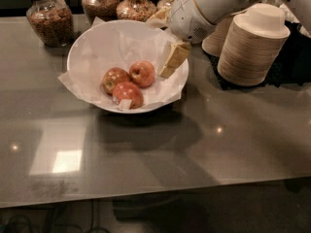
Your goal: Pick apple from white bowl
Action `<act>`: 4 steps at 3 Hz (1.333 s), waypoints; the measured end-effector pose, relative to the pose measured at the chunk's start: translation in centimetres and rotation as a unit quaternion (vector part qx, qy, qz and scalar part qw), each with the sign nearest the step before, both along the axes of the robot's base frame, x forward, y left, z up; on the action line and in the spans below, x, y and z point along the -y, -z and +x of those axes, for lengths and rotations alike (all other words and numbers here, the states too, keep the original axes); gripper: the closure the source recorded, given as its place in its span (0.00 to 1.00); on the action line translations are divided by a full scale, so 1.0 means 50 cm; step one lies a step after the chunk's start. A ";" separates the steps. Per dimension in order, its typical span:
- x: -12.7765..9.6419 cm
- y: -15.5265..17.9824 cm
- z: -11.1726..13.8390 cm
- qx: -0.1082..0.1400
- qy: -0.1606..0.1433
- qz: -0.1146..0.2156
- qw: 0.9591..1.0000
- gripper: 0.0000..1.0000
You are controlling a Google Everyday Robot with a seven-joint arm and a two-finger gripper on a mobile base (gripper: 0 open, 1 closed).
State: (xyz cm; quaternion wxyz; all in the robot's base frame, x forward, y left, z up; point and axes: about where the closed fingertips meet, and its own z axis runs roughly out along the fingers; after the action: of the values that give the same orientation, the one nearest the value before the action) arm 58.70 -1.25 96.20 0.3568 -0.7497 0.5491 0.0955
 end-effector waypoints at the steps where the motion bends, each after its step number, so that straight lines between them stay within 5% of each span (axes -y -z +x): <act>1: 0.000 0.023 0.023 0.012 -0.014 -0.010 1.000 0.26; 4: -0.011 0.089 0.077 0.050 -0.077 -0.041 0.995 0.25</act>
Offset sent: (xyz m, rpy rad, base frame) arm 0.0365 -0.0022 -0.0373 -0.0921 -0.0954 0.1194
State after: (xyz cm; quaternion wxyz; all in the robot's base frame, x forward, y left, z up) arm 62.53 -0.70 91.76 0.3438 -0.8078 0.4746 0.0626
